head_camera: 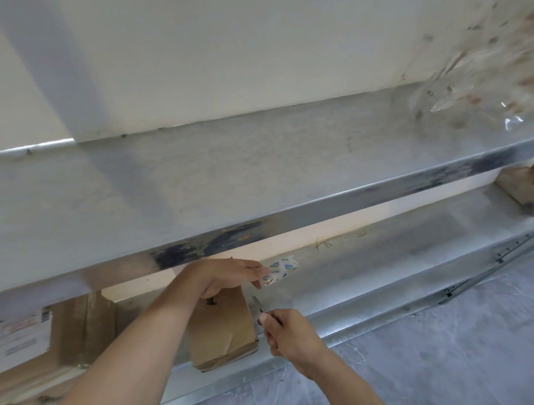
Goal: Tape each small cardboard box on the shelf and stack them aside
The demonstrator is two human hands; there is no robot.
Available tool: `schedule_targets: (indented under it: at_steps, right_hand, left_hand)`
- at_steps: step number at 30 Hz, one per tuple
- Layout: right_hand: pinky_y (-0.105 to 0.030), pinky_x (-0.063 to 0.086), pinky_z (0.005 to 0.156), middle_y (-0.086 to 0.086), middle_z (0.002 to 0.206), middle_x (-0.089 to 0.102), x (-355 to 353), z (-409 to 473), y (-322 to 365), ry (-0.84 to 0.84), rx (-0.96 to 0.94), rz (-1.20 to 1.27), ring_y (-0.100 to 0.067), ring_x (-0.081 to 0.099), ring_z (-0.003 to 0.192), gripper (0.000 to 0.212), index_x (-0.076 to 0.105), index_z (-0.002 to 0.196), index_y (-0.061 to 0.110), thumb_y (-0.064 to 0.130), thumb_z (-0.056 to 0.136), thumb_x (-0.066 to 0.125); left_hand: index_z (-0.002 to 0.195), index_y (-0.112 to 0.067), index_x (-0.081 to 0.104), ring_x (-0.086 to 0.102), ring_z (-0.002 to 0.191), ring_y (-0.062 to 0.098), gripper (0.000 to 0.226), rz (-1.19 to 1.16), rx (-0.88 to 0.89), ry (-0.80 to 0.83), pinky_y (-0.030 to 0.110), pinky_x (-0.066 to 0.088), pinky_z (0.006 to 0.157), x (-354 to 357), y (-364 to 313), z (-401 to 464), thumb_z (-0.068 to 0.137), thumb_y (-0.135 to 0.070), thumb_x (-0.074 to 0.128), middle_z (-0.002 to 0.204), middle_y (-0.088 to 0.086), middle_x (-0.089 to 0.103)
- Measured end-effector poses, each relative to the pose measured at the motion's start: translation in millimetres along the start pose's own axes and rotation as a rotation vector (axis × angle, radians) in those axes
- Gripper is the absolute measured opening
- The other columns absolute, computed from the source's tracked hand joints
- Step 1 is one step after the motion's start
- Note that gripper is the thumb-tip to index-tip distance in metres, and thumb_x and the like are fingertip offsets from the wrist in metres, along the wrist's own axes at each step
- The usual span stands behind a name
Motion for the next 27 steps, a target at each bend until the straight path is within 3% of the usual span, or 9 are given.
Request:
schedule_targets:
  at_steps: [11, 14, 17, 21, 24, 27]
  right_hand:
    - [-0.021, 0.032, 0.048, -0.001, 0.062, 0.038, 5, 11, 7, -0.028, 0.025, 0.051, -0.010, 0.033, 0.052, 0.028, 0.055, 0.086, 0.005, 0.023, 0.106, 0.049]
    - [-0.022, 0.033, 0.048, -0.002, 0.063, 0.040, 6, 16, 4, -0.045, 0.040, 0.055, -0.010, 0.035, 0.052, 0.027, 0.058, 0.088, 0.004, 0.023, 0.106, 0.049]
    - [-0.022, 0.032, 0.047, -0.005, 0.067, 0.041, 6, 18, 2, -0.057, 0.069, 0.112, -0.011, 0.035, 0.052, 0.026, 0.060, 0.090, 0.003, 0.020, 0.106, 0.049]
    - [-0.021, 0.033, 0.046, -0.004, 0.066, 0.044, 3, 19, 1, -0.086, 0.094, 0.112, -0.009, 0.036, 0.049, 0.028, 0.064, 0.093, 0.001, 0.019, 0.106, 0.048]
    - [-0.021, 0.033, 0.045, -0.001, 0.062, 0.045, 1, 21, 0, -0.106, 0.100, 0.099, -0.008, 0.037, 0.046, 0.029, 0.065, 0.089, 0.001, 0.018, 0.106, 0.049]
    - [-0.028, 0.034, 0.051, 0.000, 0.058, 0.047, -11, 23, -5, -0.145, 0.105, -0.041, -0.011, 0.038, 0.048, 0.032, 0.063, 0.077, 0.004, 0.018, 0.104, 0.052]
  left_hand:
    - [0.143, -0.023, 0.052, 0.022, 0.145, 0.017, 0.052, -0.062, -0.005, -0.020, 0.037, 0.013, 0.120, -1, -1, -4, 0.101, -0.052, 0.047, 0.127, -0.009, 0.038]
    - [0.132, -0.027, 0.057, 0.025, 0.138, 0.014, 0.043, -0.066, 0.001, -0.026, 0.035, 0.015, 0.118, -2, 0, -3, 0.099, -0.053, 0.048, 0.128, -0.009, 0.039]
    - [0.113, -0.032, 0.059, 0.019, 0.147, 0.016, 0.029, -0.042, -0.010, -0.011, 0.035, 0.015, 0.118, -2, 2, -3, 0.098, -0.055, 0.050, 0.146, -0.005, 0.035]
    - [0.149, -0.029, 0.045, 0.012, 0.153, 0.020, 0.058, -0.060, -0.007, -0.029, 0.037, 0.010, 0.122, -3, 3, -2, 0.098, -0.055, 0.051, 0.159, -0.006, 0.024]
    - [0.149, -0.031, 0.044, 0.011, 0.154, 0.020, 0.057, -0.058, 0.003, -0.023, 0.037, 0.009, 0.122, -2, 2, -1, 0.098, -0.055, 0.050, 0.162, -0.007, 0.021]
    - [0.147, -0.029, 0.047, 0.015, 0.152, 0.020, 0.055, -0.070, 0.021, -0.050, 0.035, 0.011, 0.121, -3, 1, -1, 0.099, -0.055, 0.049, 0.139, -0.011, 0.030]
Point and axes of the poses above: each hand's wrist, its own z-axis towards the middle knuckle, its own x-axis out of the palm, y = z × x, the point moved 10 cm from there along z, towards the middle knuckle
